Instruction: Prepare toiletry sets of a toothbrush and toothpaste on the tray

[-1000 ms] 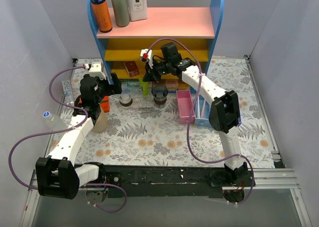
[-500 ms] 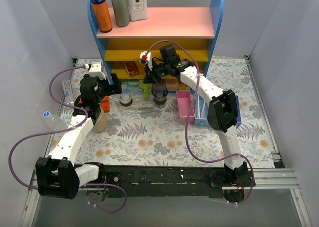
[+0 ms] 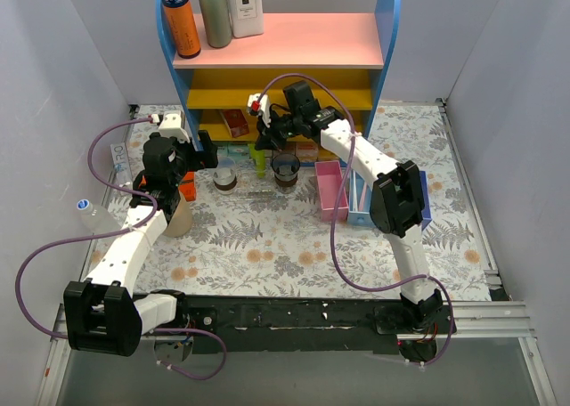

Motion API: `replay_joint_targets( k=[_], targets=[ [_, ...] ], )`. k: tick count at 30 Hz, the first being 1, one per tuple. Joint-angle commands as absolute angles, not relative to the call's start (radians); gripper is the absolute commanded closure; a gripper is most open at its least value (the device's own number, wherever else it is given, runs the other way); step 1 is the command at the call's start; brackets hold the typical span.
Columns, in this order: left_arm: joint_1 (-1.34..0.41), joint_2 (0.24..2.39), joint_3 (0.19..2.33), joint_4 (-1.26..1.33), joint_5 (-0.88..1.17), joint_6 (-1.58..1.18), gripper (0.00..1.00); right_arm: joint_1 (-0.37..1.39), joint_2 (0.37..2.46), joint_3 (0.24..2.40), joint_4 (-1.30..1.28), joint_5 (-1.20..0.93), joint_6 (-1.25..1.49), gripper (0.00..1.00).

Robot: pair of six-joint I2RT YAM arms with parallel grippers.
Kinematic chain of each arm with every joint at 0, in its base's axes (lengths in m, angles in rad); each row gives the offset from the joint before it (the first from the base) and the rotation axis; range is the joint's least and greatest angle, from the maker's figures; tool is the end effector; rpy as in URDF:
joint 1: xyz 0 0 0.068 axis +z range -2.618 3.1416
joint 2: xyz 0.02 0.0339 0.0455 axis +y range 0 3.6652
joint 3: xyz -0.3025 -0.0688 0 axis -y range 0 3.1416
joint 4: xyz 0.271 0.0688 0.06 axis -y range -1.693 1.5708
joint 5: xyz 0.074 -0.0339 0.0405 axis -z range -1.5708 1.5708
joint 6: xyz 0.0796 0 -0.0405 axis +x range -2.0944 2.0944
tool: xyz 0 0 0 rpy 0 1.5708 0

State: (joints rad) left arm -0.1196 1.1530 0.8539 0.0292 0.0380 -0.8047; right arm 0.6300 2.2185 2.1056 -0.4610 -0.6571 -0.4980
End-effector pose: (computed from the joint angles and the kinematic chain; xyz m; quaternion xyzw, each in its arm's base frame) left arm 0.3192 -0.0414 0.3265 -0.2564 0.7533 -0.2835 0.5352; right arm 0.4510 0.3890 0.3094 -0.5748 0.6201 0.3126 0.4328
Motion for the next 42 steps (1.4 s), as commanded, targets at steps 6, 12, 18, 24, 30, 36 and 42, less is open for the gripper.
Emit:
replay_joint_targets(
  k=[6, 12, 18, 24, 30, 36, 42],
  targets=[
    [-0.114, 1.152, 0.891, 0.035, 0.043, -0.804, 0.02, 0.638, 2.232, 2.115, -0.413, -0.666, -0.508, 0.99],
    [-0.114, 1.152, 0.891, 0.035, 0.044, -0.802, 0.02, 0.638, 2.238, 2.106, -0.411, -0.664, -0.508, 0.99],
    [-0.114, 1.152, 0.891, 0.035, 0.044, -0.802, 0.02, 0.637, 2.240, 2.079, -0.388, -0.666, -0.506, 0.99],
    [-0.114, 1.152, 0.891, 0.035, 0.045, -0.802, 0.02, 0.638, 2.246, 2.069, -0.391, -0.661, -0.508, 0.99],
    [-0.114, 1.152, 0.891, 0.037, 0.046, -0.802, 0.02, 0.638, 2.247, 2.054, -0.384, -0.655, -0.512, 0.99],
    [-0.114, 1.154, 0.891, 0.037, 0.048, -0.802, 0.02, 0.638, 2.244, 2.033, -0.373, -0.653, -0.515, 0.99],
    [-0.114, 1.154, 0.891, 0.037, 0.048, -0.802, 0.02, 0.638, 2.240, 2.013, -0.364, -0.657, -0.515, 0.99]
  ],
)
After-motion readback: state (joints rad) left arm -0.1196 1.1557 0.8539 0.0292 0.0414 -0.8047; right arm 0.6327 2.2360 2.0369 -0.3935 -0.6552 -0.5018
